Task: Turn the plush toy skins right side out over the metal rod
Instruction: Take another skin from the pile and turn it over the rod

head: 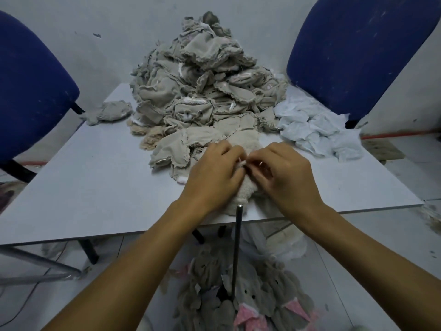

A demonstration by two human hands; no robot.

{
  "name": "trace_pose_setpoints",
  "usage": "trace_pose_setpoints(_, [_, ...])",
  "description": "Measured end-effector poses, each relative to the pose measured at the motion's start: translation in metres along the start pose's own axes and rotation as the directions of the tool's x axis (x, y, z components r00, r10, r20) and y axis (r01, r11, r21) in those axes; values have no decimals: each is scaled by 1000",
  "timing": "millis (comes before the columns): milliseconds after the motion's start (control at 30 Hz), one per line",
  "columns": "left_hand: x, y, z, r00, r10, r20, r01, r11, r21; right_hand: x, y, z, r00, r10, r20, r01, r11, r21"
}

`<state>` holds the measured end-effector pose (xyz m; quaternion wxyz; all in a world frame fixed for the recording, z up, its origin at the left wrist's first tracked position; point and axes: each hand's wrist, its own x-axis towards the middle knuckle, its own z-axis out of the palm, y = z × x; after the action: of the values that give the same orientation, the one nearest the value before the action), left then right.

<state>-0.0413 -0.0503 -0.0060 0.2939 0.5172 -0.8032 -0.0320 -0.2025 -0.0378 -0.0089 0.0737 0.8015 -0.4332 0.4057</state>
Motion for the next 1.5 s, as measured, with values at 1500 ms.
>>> trace_pose_setpoints(1500, [-63, -5, -31, 968, 235, -83, -249, 900, -359, -72, -32, 1, 932, -362, 24, 359, 929, 87])
